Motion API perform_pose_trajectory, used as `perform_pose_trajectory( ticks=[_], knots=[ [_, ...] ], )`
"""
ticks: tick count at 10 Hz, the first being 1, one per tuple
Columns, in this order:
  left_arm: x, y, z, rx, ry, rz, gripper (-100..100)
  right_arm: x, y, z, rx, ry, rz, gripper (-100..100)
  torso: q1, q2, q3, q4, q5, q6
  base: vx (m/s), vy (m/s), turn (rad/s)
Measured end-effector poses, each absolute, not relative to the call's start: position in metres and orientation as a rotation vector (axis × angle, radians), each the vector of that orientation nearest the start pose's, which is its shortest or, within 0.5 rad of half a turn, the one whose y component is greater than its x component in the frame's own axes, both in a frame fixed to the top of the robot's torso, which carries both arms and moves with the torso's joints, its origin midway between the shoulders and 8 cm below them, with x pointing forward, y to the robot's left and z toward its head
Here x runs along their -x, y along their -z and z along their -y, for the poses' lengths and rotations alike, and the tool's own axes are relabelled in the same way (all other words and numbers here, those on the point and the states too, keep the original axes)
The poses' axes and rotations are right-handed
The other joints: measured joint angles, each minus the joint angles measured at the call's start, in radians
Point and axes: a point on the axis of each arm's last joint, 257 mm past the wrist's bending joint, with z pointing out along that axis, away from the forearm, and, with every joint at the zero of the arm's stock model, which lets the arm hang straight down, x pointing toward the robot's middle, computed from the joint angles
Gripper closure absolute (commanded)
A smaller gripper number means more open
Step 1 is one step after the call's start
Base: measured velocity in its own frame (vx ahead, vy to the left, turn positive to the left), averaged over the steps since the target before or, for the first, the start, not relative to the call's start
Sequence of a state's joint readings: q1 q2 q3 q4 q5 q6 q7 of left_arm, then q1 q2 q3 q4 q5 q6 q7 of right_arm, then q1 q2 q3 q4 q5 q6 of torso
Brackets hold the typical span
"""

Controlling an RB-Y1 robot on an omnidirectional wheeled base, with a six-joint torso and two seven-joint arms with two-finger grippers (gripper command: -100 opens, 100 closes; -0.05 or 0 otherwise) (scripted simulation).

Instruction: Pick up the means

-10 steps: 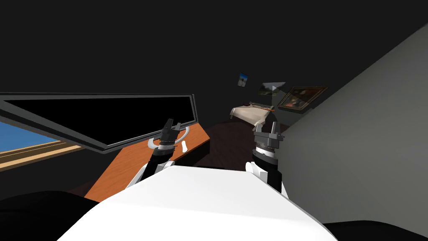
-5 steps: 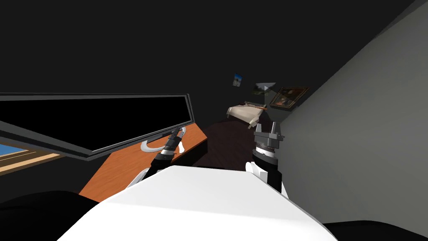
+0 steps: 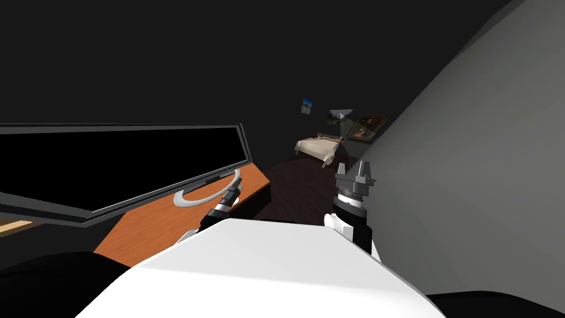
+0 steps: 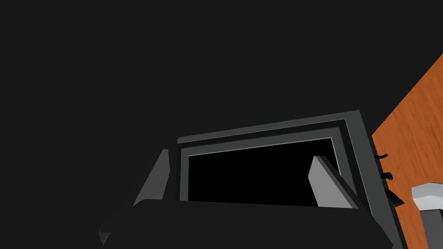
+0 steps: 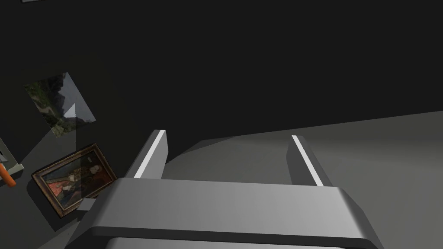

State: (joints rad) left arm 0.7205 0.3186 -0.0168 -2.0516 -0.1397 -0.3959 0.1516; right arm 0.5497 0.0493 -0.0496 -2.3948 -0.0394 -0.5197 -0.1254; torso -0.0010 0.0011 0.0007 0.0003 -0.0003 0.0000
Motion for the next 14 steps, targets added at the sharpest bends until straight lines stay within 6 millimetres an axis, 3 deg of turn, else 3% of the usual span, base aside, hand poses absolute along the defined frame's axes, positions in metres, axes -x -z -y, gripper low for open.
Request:
perform_pose_trajectory(
  ticks=[1, 4, 9, 10, 11, 13, 14],
  knots=[
    [-0.333, 0.202, -0.301, 0.876, 1.087, -1.308, -100, -0.307, -0.063, 0.303, -0.669, -1.392, -0.452, 0, 0.0, 0.0, 0.0, 0.0, 0.0, 0.0, -0.002, -0.02, -0.217],
    [-0.315, 0.264, -0.318, 0.978, 1.004, -1.448, -100, -0.307, -0.063, 0.303, -0.669, -1.392, -0.452, 0, 0.001, -0.001, -0.001, 0.0, 0.0, -0.001, 0.007, -0.02, -0.153],
    [-0.265, 0.349, -0.351, 1.13, 0.859, -1.63, -100, -0.307, -0.063, 0.303, -0.669, -1.392, -0.452, 0, 0.002, -0.002, -0.001, 0.0, 0.0, 0.0, 0.022, -0.008, -0.171],
    [-0.243, 0.373, -0.356, 1.176, 0.814, -1.678, -100, -0.307, -0.063, 0.303, -0.669, -1.392, -0.452, 0, 0.002, -0.003, -0.002, -0.001, 0.0, 0.0, 0.036, 0.008, -0.083],
    [-0.235, 0.388, -0.361, 1.202, 0.786, -1.706, -100, -0.307, -0.063, 0.303, -0.669, -1.392, -0.452, 0, 0.002, -0.003, -0.002, -0.001, 0.0, -0.001, 0.05, 0.005, -0.159],
    [-0.2, 0.424, -0.384, 1.283, 0.692, -1.787, -100, -0.307, -0.063, 0.303, -0.669, -1.392, -0.452, 0, 0.003, -0.005, -0.003, -0.001, 0.001, 0.0, 0.08, 0.021, -0.318],
    [-0.175, 0.443, -0.39, 1.329, 0.64, -1.829, -100, -0.307, -0.063, 0.303, -0.669, -1.392, -0.452, 0, 0.004, -0.006, -0.003, -0.001, 0.001, 0.0, 0.059, 0.031, -0.089]
  ],
)
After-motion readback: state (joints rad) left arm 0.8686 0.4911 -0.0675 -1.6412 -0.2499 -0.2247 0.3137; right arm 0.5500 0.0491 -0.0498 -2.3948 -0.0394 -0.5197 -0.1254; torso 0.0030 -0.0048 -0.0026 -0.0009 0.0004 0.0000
